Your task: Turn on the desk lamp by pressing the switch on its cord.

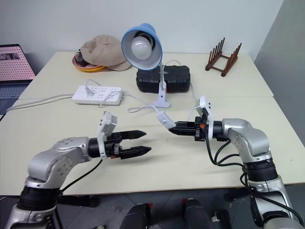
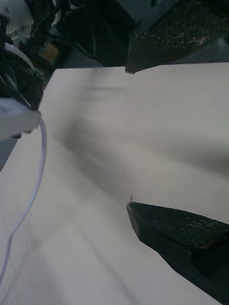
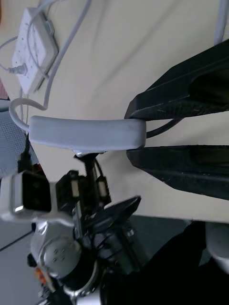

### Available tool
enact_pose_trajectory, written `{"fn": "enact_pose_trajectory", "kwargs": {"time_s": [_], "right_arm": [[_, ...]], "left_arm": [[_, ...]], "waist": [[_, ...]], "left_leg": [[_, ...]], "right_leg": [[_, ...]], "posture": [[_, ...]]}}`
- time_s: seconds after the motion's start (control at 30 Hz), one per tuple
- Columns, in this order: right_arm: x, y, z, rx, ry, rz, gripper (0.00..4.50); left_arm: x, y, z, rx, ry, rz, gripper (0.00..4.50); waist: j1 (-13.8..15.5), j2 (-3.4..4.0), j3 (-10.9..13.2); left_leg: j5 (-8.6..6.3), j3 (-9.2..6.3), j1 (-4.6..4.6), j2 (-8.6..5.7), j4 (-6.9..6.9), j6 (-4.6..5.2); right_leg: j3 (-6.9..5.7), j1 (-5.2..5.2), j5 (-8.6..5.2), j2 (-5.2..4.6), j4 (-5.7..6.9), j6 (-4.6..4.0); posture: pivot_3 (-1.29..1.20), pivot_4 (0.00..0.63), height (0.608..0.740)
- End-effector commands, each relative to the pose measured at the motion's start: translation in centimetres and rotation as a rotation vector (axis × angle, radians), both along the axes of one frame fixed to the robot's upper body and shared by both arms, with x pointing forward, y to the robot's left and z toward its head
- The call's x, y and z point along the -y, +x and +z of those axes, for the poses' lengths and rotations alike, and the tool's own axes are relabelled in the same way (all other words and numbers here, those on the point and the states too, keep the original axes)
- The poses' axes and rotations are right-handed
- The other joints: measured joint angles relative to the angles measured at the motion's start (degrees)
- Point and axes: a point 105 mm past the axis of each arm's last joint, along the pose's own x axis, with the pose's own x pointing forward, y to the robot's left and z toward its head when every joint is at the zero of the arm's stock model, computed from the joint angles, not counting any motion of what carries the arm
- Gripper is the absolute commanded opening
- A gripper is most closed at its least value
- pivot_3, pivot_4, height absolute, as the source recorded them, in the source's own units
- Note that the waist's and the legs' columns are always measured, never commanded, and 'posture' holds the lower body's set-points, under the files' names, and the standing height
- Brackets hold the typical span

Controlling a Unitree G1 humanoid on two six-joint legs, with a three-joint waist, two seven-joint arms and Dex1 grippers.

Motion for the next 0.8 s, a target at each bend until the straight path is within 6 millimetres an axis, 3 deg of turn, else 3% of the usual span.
{"fn": "enact_pose_trajectory", "kwargs": {"time_s": [0.03,0.13,0.4,0.8], "right_arm": [[0.1,-0.7,1.4,-0.008,0.027,0.035,0.36],[0.3,-1.3,1.4,-0.026,0.009,0.054,0.36],[0.1,-2.2,1.0,-0.051,-0.006,0.079,0.36],[0.1,-3.0,0.5,-0.074,-0.018,0.090,0.36]], "left_arm": [[1.7,0.1,2.1,-0.015,-0.086,-0.072,4.50],[3.4,0.6,4.6,-0.034,-0.155,-0.161,4.50],[3.8,0.2,5.0,-0.060,-0.121,-0.263,4.50],[3.9,0.5,5.1,-0.051,-0.133,-0.248,4.50]], "waist": [[0.0,0.00,0.0],[0.3,-0.01,0.0],[-0.1,0.00,0.0],[0.0,0.00,0.0]], "left_leg": [[0.00,0.00,-0.01,0.00,0.00,0.00],[0.00,-0.04,-0.09,-0.01,-0.01,0.00],[0.00,-0.06,-0.09,-0.02,-0.04,0.01],[0.00,-0.05,-0.11,-0.02,-0.03,0.00]], "right_leg": [[-0.01,-0.01,0.01,0.00,0.02,0.02],[-0.03,-0.06,0.03,0.01,0.03,0.06],[-0.03,-0.08,0.03,0.02,-0.02,0.07],[-0.01,-0.08,0.03,0.01,-0.04,0.07]], "posture": [[0.00,0.150,0.740],[0.00,0.150,0.740],[0.00,0.150,0.740],[0.00,0.150,0.740]]}}
